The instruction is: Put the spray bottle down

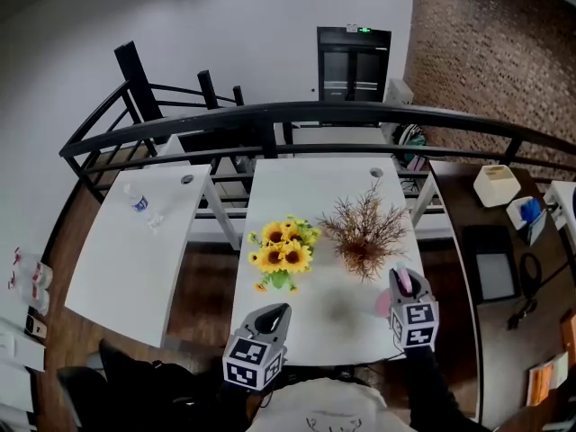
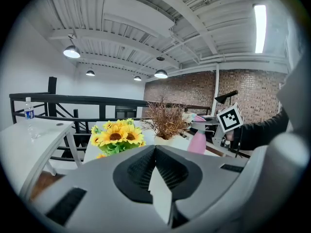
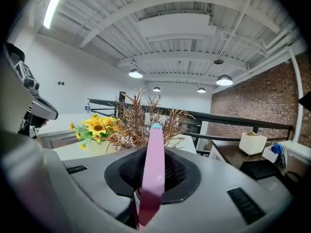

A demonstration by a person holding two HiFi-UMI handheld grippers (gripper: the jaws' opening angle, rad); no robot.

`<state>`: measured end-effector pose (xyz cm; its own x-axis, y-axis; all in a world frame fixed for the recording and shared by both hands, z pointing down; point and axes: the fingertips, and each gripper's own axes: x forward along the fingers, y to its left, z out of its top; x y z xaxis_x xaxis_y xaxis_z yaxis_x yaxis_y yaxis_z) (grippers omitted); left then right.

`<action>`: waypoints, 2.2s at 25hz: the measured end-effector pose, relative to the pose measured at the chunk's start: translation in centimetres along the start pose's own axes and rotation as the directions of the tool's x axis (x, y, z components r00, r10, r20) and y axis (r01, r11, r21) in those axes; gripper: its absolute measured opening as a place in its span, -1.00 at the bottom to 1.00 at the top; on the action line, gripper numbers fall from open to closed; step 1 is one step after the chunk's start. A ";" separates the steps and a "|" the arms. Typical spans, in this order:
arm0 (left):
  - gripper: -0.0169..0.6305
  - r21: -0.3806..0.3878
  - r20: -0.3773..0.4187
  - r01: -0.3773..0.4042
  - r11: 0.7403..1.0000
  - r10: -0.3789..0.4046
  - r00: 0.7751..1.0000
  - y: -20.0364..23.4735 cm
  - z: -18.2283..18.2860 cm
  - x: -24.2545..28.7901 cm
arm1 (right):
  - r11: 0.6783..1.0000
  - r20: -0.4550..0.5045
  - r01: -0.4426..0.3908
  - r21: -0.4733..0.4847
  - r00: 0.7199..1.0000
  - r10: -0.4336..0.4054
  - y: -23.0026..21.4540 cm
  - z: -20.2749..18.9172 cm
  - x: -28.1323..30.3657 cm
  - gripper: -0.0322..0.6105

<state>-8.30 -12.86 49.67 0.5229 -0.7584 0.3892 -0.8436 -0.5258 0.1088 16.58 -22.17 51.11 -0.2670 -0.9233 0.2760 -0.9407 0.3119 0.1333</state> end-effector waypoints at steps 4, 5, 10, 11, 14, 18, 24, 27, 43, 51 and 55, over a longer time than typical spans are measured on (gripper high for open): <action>-0.94 0.001 -0.002 -0.004 1.000 0.004 1.000 0.0 -0.1 -0.1 | 1.000 -0.006 -0.001 0.002 1.000 0.001 0.2 -0.5 0.1 -0.75; -0.94 0.001 -0.002 -0.004 1.000 0.004 1.000 0.0 -0.1 -0.1 | 1.000 -0.011 0.001 0.001 1.000 -0.001 0.2 -0.6 0.1 -0.75; -0.94 0.002 -0.006 -0.003 1.000 0.003 1.000 0.0 0.0 0.0 | 1.000 -0.005 0.013 0.011 1.000 -0.013 -0.2 -1.6 0.1 -0.75; -0.94 0.003 -0.007 -0.002 1.000 0.002 1.000 -0.1 0.0 0.0 | 1.000 -0.003 0.010 0.012 1.000 -0.010 -0.2 -1.7 0.1 -0.75; -0.94 0.002 -0.010 0.001 1.000 -0.001 1.000 -0.1 -0.1 0.2 | 1.000 0.000 0.000 0.015 1.000 0.000 -0.1 -1.7 -0.1 -0.75; -0.94 0.004 -0.009 0.005 1.000 -0.005 1.000 -0.3 -0.1 0.4 | 1.000 0.021 0.009 0.014 1.000 -0.009 -0.2 -1.9 0.0 -0.75; -0.94 0.005 -0.004 0.005 1.000 -0.005 1.000 -0.2 0.0 0.4 | 1.000 0.052 0.017 0.023 0.998 -0.018 -0.2 -1.8 -0.1 -0.75; -0.94 0.005 -0.004 0.005 1.000 -0.005 1.000 -0.3 0.0 0.4 | 1.000 0.053 0.023 0.015 0.998 -0.024 -0.2 -1.5 -0.1 -0.74; -0.94 0.000 -0.008 0.002 1.000 -0.002 1.000 0.2 -0.1 0.6 | 1.000 0.052 -0.002 0.025 0.999 0.000 0.3 -1.4 -0.3 -0.15; -0.94 0.004 -0.007 0.007 1.000 -0.007 1.000 0.2 0.0 1.0 | 0.997 0.066 0.033 0.072 0.997 -0.038 -0.3 -1.8 -3.1 -0.15; -0.94 -0.001 -0.010 0.010 1.000 -0.010 1.000 0.2 -0.2 1.1 | 0.985 0.087 0.072 0.154 0.992 -0.086 -1.5 -2.6 -6.2 -0.15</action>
<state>-7.94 -13.72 50.27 0.5297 -0.7493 0.3975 -0.8387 -0.5326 0.1137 20.17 -16.34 51.67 -0.2018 -0.9627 0.1800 -0.9785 0.2060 0.0048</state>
